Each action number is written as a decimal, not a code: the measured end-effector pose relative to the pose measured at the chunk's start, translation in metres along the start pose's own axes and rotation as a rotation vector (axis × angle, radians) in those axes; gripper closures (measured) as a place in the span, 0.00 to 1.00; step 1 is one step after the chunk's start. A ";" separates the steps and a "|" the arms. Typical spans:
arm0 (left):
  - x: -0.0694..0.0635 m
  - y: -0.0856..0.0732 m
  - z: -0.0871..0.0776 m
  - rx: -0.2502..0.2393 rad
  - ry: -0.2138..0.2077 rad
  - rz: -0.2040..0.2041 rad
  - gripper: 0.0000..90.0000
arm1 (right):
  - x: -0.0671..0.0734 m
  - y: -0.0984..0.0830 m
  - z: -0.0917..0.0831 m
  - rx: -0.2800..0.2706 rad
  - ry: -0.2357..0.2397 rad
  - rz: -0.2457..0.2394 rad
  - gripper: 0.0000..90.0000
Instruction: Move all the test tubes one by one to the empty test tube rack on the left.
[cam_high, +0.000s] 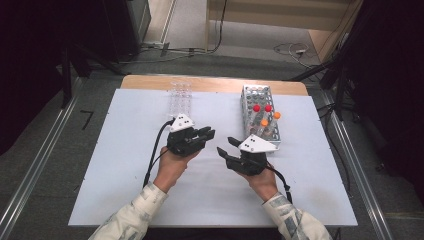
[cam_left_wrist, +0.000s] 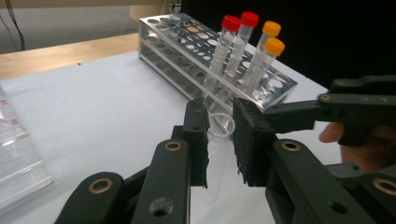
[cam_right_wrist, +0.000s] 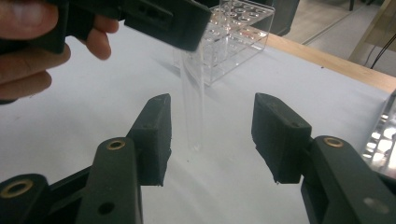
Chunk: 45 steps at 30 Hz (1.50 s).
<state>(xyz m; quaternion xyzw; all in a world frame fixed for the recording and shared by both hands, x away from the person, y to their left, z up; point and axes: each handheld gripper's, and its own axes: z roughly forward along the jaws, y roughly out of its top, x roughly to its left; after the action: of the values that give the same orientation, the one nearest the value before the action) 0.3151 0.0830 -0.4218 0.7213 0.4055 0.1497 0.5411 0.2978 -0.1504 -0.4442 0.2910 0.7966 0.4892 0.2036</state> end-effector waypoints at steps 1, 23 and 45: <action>0.002 0.001 -0.001 -0.004 0.009 -0.007 0.85 | -0.001 -0.001 -0.002 -0.001 -0.001 0.000 0.51; 0.049 0.043 -0.016 -0.064 0.187 -0.056 0.85 | -0.020 -0.010 -0.026 -0.007 -0.043 0.032 0.50; 0.081 0.062 -0.009 -0.080 0.324 -0.075 0.85 | -0.021 -0.009 -0.027 -0.019 -0.051 0.039 0.51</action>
<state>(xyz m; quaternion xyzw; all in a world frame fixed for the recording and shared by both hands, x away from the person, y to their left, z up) 0.3859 0.1445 -0.3809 0.6499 0.5078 0.2597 0.5022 0.2945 -0.1852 -0.4400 0.3171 0.7806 0.4930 0.2170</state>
